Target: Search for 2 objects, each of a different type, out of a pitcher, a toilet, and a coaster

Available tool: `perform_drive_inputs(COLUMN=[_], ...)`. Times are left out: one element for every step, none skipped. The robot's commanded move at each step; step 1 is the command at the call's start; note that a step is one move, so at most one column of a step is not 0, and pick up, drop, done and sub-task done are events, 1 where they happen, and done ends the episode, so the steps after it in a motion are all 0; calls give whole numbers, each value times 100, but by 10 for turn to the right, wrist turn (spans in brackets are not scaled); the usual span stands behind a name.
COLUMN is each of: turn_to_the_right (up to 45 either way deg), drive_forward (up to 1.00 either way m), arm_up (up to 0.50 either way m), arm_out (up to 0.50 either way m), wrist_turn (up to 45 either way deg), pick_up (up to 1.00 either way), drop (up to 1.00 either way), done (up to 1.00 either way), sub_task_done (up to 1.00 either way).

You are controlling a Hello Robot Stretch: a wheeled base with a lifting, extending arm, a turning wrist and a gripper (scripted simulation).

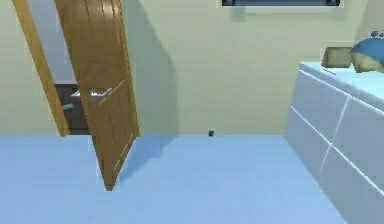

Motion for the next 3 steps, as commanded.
perform_drive_inputs(turn_to_the_right=[-120,0,-420], drive_forward=[0,60,0], arm_up=[0,0,0], arm_out=[0,0,0], wrist_turn=[0,0,0], pick_up=[0,0,0], drop=[0,0,0], done=[0,0,0], sub_task_done=[0,0,0])
